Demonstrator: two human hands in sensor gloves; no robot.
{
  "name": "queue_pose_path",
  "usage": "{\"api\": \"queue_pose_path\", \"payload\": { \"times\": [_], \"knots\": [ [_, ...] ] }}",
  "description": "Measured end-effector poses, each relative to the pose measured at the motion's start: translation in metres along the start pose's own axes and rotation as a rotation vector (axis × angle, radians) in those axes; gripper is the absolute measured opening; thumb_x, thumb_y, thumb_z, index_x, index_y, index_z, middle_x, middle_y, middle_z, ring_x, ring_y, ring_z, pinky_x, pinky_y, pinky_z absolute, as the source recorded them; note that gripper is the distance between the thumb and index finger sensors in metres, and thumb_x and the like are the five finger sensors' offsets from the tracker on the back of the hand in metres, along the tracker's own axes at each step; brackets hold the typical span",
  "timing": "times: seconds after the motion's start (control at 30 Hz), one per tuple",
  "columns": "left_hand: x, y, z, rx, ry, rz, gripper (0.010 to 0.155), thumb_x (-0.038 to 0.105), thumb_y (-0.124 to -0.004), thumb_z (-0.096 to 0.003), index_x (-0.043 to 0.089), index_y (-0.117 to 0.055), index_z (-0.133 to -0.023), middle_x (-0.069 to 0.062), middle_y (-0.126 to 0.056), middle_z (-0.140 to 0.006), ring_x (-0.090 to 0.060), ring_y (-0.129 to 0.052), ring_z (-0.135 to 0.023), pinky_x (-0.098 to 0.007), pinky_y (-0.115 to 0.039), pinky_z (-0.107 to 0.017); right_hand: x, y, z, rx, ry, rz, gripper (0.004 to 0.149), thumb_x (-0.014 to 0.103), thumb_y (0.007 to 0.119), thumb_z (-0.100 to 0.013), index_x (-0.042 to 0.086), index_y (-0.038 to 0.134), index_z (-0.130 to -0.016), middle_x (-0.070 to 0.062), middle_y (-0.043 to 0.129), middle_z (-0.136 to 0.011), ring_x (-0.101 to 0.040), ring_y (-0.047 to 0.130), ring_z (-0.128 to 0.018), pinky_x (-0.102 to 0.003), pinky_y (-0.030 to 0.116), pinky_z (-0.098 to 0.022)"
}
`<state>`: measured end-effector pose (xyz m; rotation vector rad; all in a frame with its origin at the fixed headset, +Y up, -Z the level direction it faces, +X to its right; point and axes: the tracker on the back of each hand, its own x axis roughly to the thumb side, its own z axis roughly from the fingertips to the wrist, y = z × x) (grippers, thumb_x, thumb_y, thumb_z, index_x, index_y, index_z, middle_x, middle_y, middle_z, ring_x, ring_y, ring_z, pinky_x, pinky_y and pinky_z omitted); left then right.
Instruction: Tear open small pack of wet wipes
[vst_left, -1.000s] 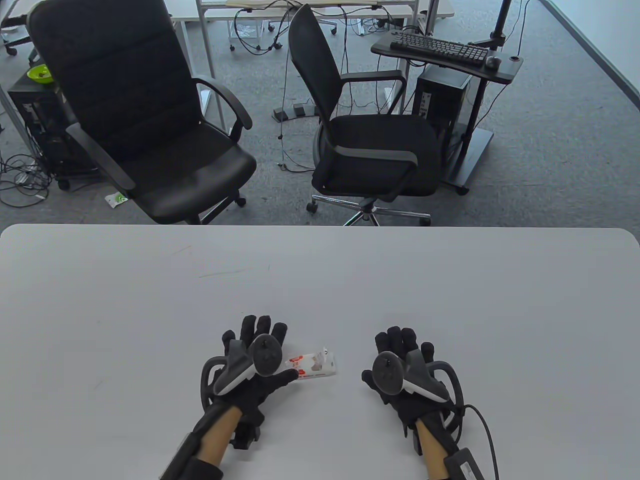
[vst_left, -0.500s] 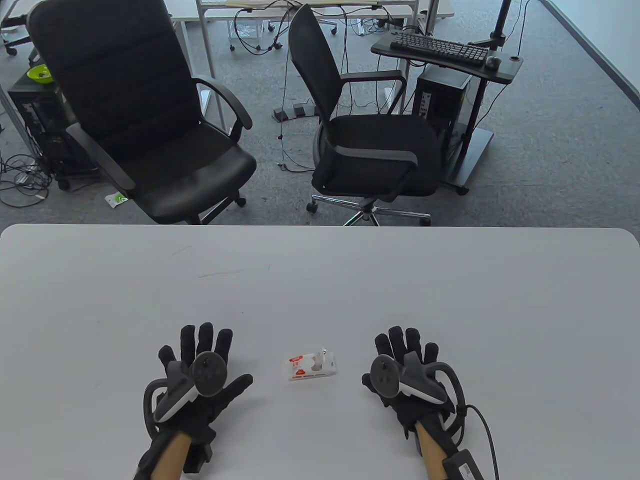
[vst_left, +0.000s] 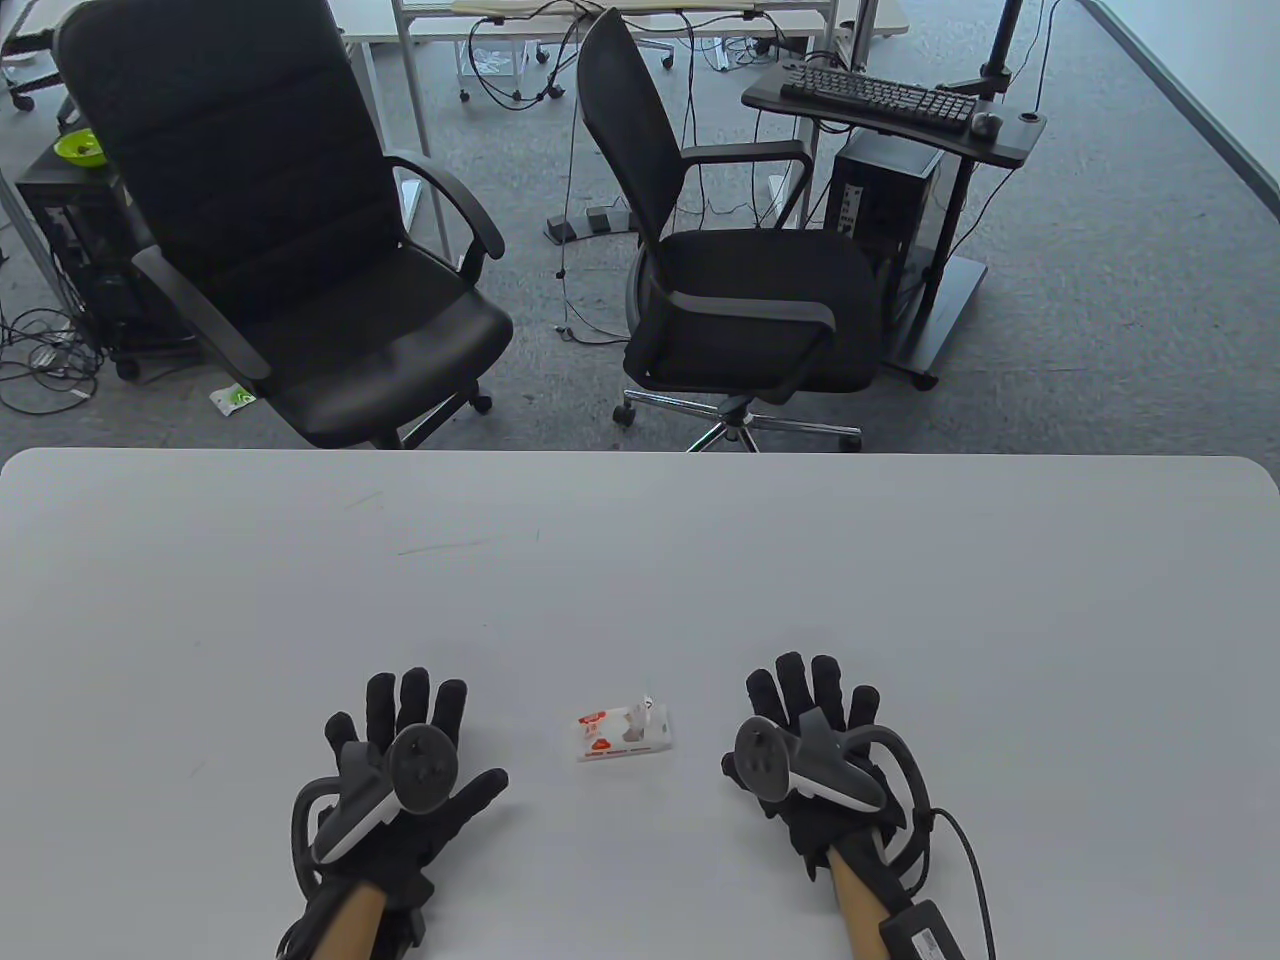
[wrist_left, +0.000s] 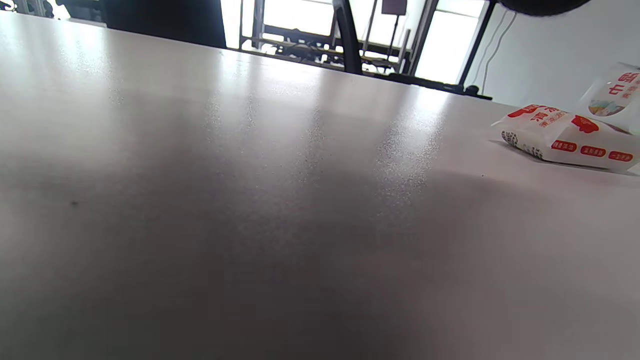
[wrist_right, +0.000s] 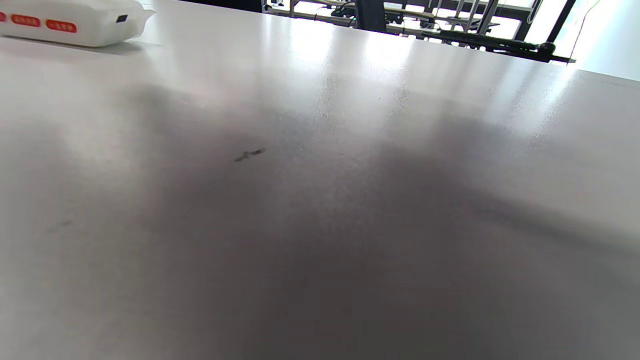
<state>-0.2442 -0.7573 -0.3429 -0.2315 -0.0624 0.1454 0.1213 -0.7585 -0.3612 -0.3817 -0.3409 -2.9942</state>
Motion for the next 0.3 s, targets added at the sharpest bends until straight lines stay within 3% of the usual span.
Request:
{"api": "queue_pose_path", "payload": {
  "times": [0.3],
  "knots": [
    [0.0014,-0.0039,-0.0002,-0.010,-0.011,0.011,0.089,0.077,-0.048,-0.0447,0.039,0.002,-0.108,0.000,0.016,-0.116,-0.031,0.021,-0.108,-0.067,0.004,-0.070,0.0012,0.0013,0.0001,0.016,-0.010,-0.026,0.082,0.059,0.040,-0.062,0.007,-0.001,-0.111,-0.026,-0.009,-0.116,-0.055,-0.007,-0.098,-0.077,0.015,-0.064]
  ]
}}
